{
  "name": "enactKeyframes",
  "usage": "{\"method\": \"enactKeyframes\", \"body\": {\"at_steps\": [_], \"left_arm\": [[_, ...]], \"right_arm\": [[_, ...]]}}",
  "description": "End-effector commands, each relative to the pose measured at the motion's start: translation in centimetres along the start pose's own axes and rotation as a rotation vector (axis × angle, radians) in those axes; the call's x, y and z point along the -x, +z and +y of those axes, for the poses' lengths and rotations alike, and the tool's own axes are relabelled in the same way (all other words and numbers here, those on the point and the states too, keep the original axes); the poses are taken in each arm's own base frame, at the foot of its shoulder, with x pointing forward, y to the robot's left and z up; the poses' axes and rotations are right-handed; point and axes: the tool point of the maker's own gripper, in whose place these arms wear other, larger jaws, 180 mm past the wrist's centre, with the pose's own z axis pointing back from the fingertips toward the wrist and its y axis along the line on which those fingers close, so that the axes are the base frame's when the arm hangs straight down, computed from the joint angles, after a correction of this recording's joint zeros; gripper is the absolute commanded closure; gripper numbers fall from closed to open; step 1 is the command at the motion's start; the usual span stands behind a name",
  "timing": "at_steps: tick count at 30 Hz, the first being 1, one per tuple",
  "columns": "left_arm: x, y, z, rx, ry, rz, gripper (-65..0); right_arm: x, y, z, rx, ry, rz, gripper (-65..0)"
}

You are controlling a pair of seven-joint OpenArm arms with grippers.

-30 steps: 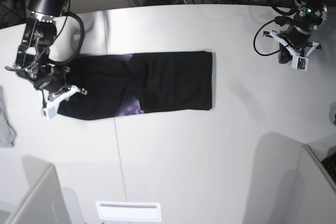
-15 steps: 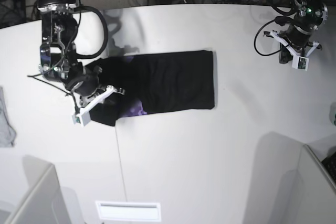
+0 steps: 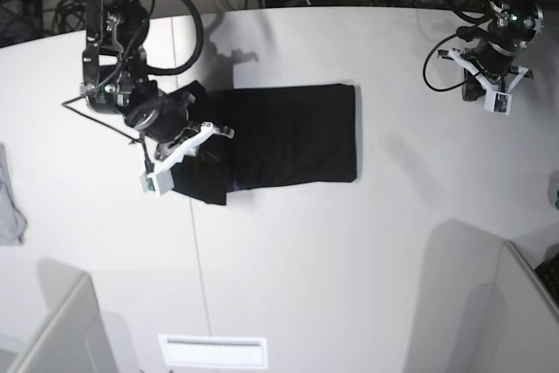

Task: Fold the T-shirt properly
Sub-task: 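Lift the strip end with the right gripper and fold it toward the middle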

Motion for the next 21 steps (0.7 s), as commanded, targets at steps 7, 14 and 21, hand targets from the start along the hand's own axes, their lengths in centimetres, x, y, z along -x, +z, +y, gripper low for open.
{"method": "enactKeyframes", "body": {"at_steps": [7,14,21], "left_arm": [[-1.6,-1.3,-3.9,0.113,-0.062,-0.033,0.0],[-3.7,-3.2,-8.6,0.239,-0.113,-0.065,0.0],[-2.6,-6.0,-13.2,0.348,-0.103,-0.003,0.0]], "right_arm": [[0.1,0.0,2.1,-0.052,-0.023,-0.027,0.0],[0.8,-0.6,4.3,-0.081,-0.040,-0.026,0.0],[0.7,-1.2,6.0,-0.098,-0.046,-0.030,0.0]]}}
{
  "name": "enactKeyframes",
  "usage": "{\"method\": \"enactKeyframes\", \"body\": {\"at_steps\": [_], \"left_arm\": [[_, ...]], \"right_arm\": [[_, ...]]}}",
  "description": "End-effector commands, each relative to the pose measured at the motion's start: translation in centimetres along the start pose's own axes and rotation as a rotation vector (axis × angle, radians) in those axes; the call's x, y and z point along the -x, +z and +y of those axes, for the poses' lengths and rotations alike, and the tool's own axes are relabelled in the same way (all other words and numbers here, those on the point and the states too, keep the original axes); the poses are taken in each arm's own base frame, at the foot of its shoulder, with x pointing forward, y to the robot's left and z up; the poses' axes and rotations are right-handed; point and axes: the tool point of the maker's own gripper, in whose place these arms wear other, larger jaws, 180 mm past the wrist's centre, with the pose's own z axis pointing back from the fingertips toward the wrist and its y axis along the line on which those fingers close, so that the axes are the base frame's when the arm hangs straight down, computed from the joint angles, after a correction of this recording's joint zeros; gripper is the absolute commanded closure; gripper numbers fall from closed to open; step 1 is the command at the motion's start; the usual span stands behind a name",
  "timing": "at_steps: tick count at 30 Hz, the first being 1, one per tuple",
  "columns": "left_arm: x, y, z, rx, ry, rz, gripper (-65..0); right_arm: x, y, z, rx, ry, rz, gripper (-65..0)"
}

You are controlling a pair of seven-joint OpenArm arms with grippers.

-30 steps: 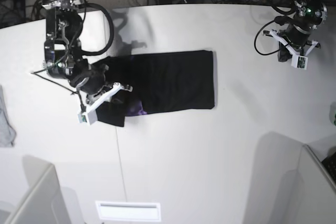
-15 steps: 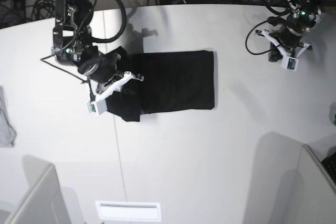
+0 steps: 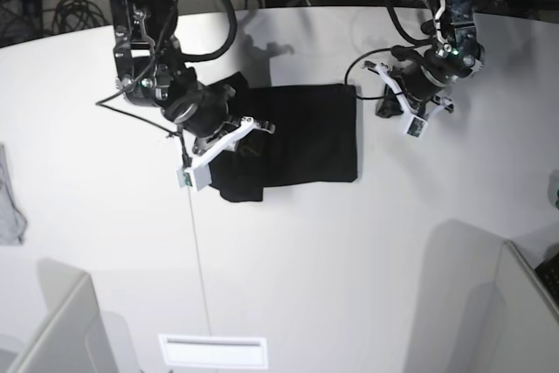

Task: Fold the T-shirt properly
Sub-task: 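Lift the strip end with the right gripper and fold it toward the middle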

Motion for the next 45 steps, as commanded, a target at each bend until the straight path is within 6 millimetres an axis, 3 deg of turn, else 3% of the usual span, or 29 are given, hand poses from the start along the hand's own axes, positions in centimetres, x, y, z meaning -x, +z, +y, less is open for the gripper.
{"method": "enactKeyframes", "body": {"at_steps": [1,19,28,38,45], "left_arm": [[-0.7,0.0,0.0,0.001,-0.020,-0.009,0.0],[-0.8,-0.1,-0.2,0.009,-0.031,-0.007,0.0],[-0.8,0.0,-0.2,0.007,-0.032,-0.009,0.0],[-0.5,0.6,-0.5,0.009,-0.040,-0.007,0.0],[-0.1,4.6,1.5,-0.085,-0.057,-0.027,0.0]], "right_arm": [[-1.0,0.3,0.9,-0.026,0.012,-0.035,0.0],[-2.5,-1.3,3.4,-0.082,-0.037,-0.077,0.0],[-1.5,-1.9,5.7,-0.131,-0.028,-0.048,0.0],[-0.8,-4.9,2.9,-0.051,-0.059,-0.038,0.0],[-2.5,-5.2,2.8,-0.046,-0.053,-0.100,0.0]]}}
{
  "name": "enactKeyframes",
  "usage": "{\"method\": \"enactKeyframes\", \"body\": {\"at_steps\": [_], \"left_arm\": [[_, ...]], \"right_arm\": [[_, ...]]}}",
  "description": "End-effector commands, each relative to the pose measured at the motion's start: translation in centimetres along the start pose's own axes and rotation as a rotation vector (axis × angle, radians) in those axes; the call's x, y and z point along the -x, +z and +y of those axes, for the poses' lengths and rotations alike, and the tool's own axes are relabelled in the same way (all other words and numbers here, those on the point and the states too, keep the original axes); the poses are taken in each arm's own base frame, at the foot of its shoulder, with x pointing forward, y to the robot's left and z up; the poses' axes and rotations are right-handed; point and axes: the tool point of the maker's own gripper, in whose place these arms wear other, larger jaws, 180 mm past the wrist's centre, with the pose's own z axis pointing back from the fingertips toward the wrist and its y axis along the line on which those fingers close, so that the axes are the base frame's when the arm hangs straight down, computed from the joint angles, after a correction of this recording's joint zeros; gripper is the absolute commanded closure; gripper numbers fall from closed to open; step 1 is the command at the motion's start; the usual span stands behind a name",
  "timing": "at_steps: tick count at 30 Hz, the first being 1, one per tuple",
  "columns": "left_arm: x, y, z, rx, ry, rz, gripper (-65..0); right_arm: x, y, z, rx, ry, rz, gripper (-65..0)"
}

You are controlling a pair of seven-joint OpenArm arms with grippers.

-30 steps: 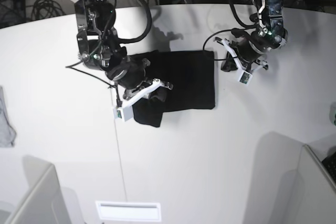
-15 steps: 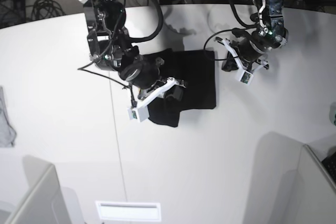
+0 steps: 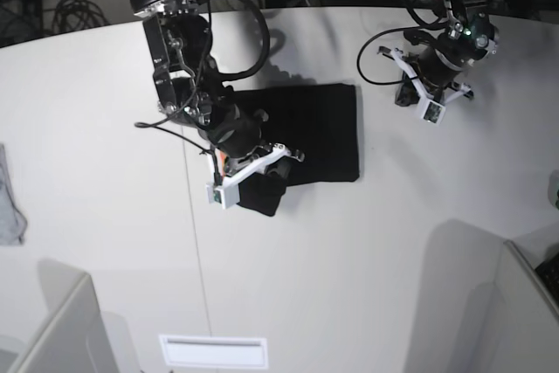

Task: Fold the T-shirt properly
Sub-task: 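Lift the strip end with the right gripper and fold it toward the middle, then release the folded end and raise the right gripper away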

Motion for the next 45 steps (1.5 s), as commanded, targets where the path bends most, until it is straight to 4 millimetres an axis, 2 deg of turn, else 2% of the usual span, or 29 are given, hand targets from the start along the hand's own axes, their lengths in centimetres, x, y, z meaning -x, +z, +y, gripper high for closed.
{"method": "enactKeyframes", "body": {"at_steps": [1,3,7,10,15,20,35,36,40,41,42,45], "left_arm": [[-0.8,0.8,0.1,0.007,-0.021,-0.036,0.0],[0.0,1.9,1.3,-0.022,-0.021,-0.026,0.0],[1.5,4.2,5.4,-0.148,0.038,-0.011,0.0],[2.3,5.8,7.8,-0.225,0.071,-0.007,0.0],[2.8,7.9,10.6,-0.317,0.100,-0.010,0.0],[2.9,8.2,10.9,-0.328,0.102,-0.010,0.0],[3.2,8.2,10.7,-0.325,0.107,-0.004,0.0],[3.4,8.2,10.7,-0.324,0.108,0.002,0.0],[3.6,8.3,10.6,-0.323,0.109,0.006,0.0],[3.6,8.2,10.6,-0.323,0.111,0.006,0.0],[3.6,8.3,10.6,-0.324,0.111,0.006,0.0],[4.1,8.4,10.5,-0.323,0.109,0.018,0.0]], "right_arm": [[-1.6,0.2,1.2,-0.035,0.012,-0.053,0.0],[-2.0,0.2,1.3,-0.036,0.013,-0.070,0.0],[-2.0,-0.1,1.1,-0.030,0.014,-0.058,0.0],[-1.1,-0.5,0.6,-0.017,0.007,-0.035,0.0],[1.7,-1.2,1.6,-0.033,0.057,0.039,0.0],[2.9,-1.9,1.3,-0.021,0.057,0.073,0.0],[2.7,-1.9,1.3,-0.022,0.057,0.068,0.0],[2.7,-1.9,1.3,-0.022,0.057,0.068,-1.7],[2.6,-2.2,1.2,-0.017,0.060,0.073,-31.5],[2.6,-2.2,1.2,-0.017,0.060,0.073,-35.4],[2.5,-2.2,1.1,-0.015,0.061,0.073,-37.1],[2.5,-2.0,1.5,-0.025,0.068,0.073,-36.0]]}}
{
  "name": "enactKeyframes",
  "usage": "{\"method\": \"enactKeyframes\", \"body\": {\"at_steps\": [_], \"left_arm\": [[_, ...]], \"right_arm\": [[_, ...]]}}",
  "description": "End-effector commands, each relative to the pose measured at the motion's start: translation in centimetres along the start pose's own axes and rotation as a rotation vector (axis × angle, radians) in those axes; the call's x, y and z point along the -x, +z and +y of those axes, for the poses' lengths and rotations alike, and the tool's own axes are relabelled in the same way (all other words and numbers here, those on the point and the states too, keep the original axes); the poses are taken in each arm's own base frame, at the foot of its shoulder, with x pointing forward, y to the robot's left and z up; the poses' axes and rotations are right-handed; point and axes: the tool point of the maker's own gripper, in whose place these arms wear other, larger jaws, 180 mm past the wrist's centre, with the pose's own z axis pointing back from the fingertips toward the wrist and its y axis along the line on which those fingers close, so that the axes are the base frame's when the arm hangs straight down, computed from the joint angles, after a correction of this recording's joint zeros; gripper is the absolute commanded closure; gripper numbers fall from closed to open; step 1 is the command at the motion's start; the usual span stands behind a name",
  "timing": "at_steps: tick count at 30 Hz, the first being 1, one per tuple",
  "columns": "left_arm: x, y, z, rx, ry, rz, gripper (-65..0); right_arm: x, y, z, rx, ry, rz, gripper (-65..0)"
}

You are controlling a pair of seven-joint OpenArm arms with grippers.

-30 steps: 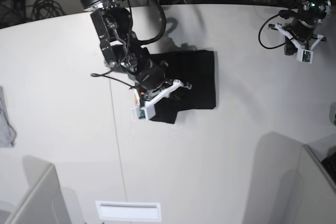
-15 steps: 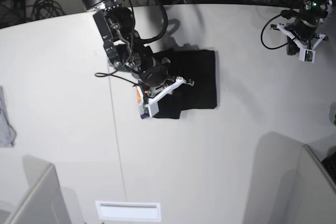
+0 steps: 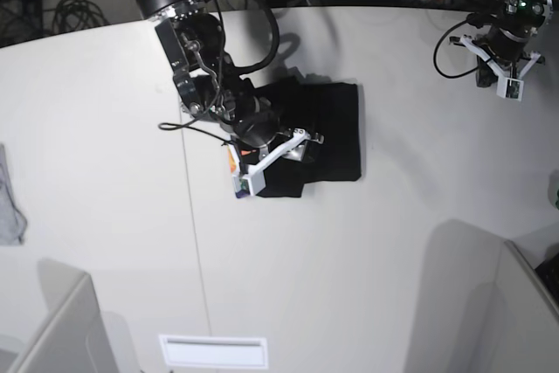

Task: Fold the T-shirt properly
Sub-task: 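Release the folded end and raise the right gripper away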

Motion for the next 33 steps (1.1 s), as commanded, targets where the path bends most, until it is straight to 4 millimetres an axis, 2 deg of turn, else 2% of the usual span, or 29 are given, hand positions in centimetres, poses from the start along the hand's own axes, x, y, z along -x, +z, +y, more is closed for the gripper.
{"method": "enactKeyframes", "body": {"at_steps": [1,8,15,23,31,33], "left_arm": [[-0.7,0.5,0.4,-0.005,-0.016,-0.027,0.0],[-0.6,0.5,0.5,-0.006,-0.016,-0.025,0.0],[-0.6,0.5,0.5,-0.006,-0.016,-0.025,0.0],[-0.7,0.5,0.5,-0.006,-0.017,-0.025,0.0],[-0.7,0.5,0.5,-0.006,-0.017,-0.025,0.0],[-0.7,0.5,0.5,-0.007,-0.018,-0.026,0.0]], "right_arm": [[-1.7,0.5,1.5,-0.040,0.017,-0.049,-36.0],[-2.3,1.2,2.8,-0.071,0.032,-0.073,-35.9],[-0.6,0.8,5.4,-0.120,0.107,-0.029,-35.9],[-0.6,0.4,7.9,-0.125,0.160,-0.018,-33.3],[1.0,0.6,11.2,-0.187,0.283,0.012,-33.5],[0.7,0.8,10.7,-0.178,0.299,0.002,-33.3]]}}
